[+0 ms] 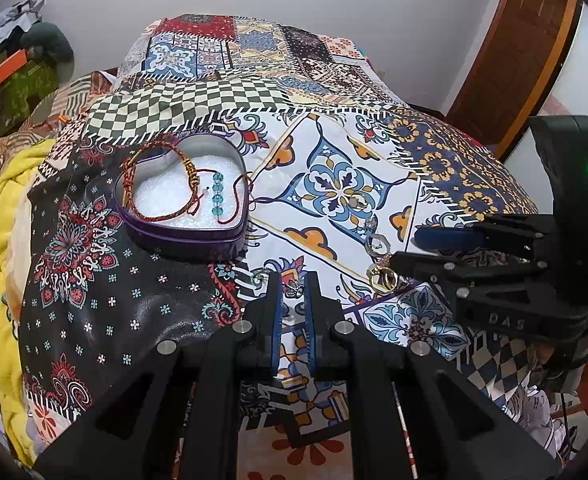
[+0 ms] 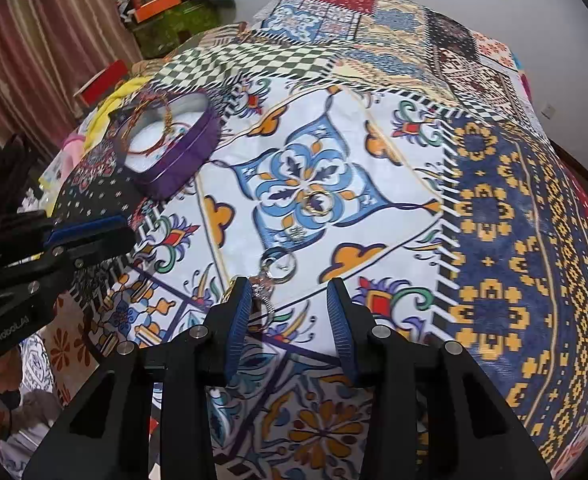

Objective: Organize jewelry
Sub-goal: 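Grasp a silver ring with the right gripper, then carry the ring into the heart tin and open the right gripper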

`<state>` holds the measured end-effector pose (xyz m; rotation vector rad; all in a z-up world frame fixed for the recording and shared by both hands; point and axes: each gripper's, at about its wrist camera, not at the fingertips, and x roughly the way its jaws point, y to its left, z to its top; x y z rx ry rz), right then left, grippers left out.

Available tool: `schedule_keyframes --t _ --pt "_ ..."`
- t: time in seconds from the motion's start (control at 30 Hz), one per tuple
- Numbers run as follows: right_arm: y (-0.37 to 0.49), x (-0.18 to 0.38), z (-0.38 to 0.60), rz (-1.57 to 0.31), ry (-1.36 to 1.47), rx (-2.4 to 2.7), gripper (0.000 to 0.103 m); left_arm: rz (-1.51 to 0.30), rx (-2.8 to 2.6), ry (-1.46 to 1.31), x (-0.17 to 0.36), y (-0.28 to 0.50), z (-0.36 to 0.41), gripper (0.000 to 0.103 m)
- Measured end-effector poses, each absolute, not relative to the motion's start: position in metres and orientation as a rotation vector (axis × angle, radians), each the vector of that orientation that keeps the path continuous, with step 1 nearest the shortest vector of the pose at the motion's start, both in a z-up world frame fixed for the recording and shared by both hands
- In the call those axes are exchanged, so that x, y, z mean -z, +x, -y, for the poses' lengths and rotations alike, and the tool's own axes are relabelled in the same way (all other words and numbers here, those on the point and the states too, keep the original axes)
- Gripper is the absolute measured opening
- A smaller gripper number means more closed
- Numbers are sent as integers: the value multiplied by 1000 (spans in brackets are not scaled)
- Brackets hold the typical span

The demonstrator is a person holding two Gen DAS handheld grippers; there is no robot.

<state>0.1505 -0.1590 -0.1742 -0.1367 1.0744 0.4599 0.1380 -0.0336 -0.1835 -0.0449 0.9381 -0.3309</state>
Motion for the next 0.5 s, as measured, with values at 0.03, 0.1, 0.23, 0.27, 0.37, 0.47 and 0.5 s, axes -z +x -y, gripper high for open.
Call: schedule_keyframes --t 0.03,0.1,0.23,0.27,0.37,0.47,0.5 --pt "149 175 156 -1074 -147 -463 36 -939 331 -47 184 138 33 9" --pt "148 177 152 -1073 -166 -466 36 -942 329 -51 185 139 32 9" --pt "150 181 147 -1081 -182 -477 20 -945 327 -57 187 140 31 9" --pt "152 181 147 -1083 -176 -480 16 -944 326 -56 187 139 31 9" --pt "156 181 149 -1086 -142 -481 15 -939 319 -51 185 139 31 9" --pt "154 178 151 -1082 -131 -480 13 -931 315 -56 181 138 29 9" --pt "153 177 151 -1077 -128 -479 13 -926 313 -56 179 138 28 9"
